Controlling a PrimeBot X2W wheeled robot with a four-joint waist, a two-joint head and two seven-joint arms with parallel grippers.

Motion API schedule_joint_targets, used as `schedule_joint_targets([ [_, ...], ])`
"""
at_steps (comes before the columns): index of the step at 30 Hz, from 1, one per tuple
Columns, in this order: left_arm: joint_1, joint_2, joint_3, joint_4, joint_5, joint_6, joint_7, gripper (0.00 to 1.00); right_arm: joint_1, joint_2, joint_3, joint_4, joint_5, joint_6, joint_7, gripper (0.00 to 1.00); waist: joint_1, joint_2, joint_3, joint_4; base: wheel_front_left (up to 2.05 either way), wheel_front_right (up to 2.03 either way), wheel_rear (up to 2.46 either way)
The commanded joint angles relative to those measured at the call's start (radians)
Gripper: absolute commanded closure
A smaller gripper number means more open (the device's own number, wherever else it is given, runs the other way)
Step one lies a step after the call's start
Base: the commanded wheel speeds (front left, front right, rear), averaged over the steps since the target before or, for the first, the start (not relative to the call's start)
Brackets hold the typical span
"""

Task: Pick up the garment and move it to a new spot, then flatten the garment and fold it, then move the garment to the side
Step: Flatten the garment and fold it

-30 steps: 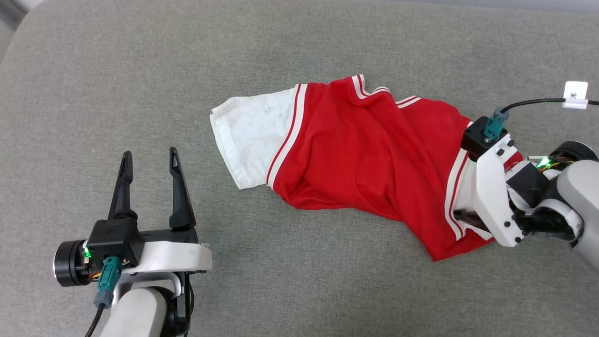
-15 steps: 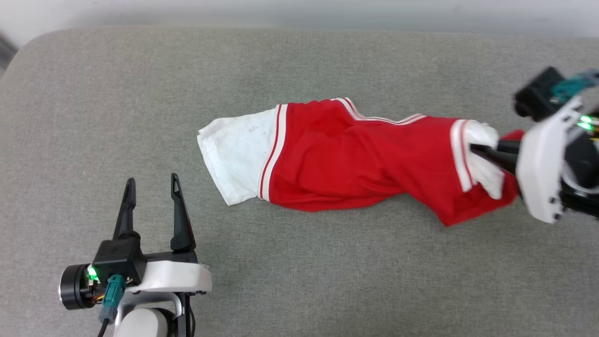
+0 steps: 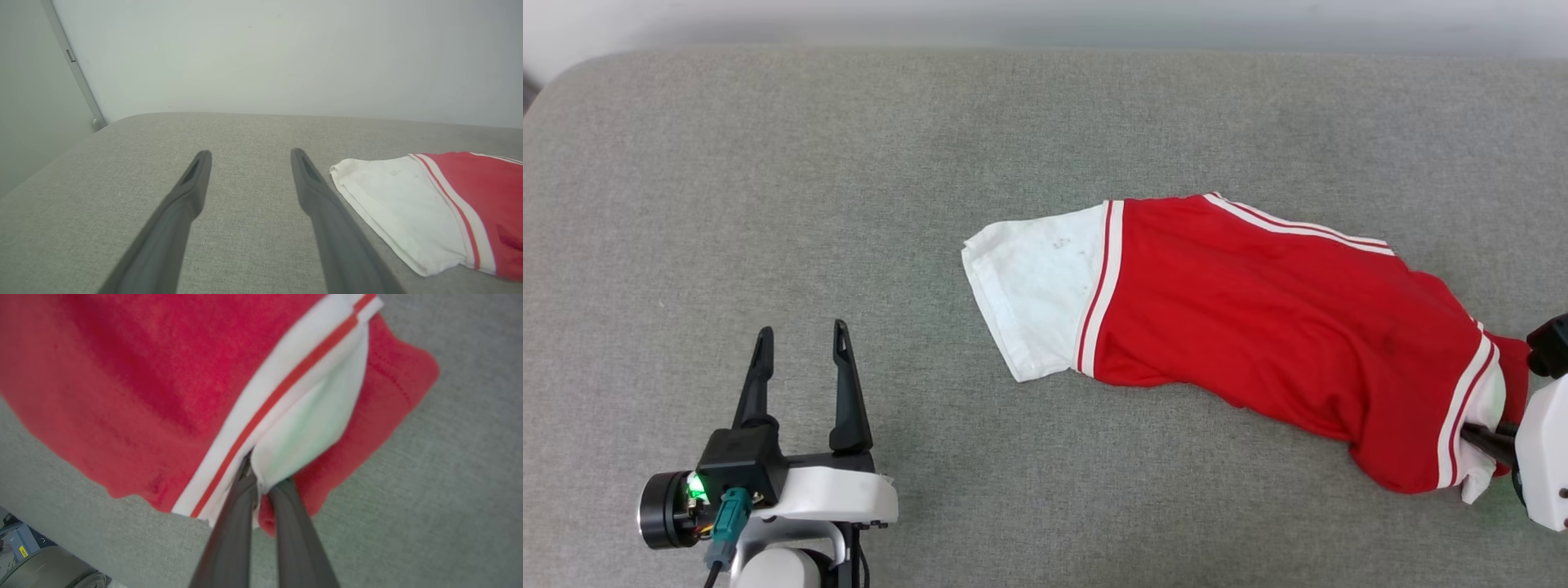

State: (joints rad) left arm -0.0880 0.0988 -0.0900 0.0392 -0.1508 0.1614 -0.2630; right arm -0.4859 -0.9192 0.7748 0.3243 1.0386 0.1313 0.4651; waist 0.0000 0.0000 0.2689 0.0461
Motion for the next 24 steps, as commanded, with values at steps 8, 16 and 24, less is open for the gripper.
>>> schedule_joint_targets([
  [8,0.027,-0.01,0.025,0.026,0.036,-0.023,-0.002,0.0,-0.002,-0.01,-0.095,-0.092,-0.065,-0.001,-0.049,0.0,0.0,0.0,-0.037,-0.023,0.0,0.0,0.0],
  [16,0.041,-0.023,0.035,0.026,0.051,-0.031,-0.003,0.0,-0.044,-0.106,-0.285,-0.293,-0.126,-0.001,0.042,0.0,0.0,0.0,-0.048,-0.032,0.0,0.0,0.0],
  [24,0.007,-0.031,0.021,0.022,0.066,-0.046,-0.003,0.0,-0.167,-0.082,-0.335,-0.315,-0.188,-0.001,0.287,0.0,0.0,0.0,-0.01,-0.006,0.0,0.0,0.0],
])
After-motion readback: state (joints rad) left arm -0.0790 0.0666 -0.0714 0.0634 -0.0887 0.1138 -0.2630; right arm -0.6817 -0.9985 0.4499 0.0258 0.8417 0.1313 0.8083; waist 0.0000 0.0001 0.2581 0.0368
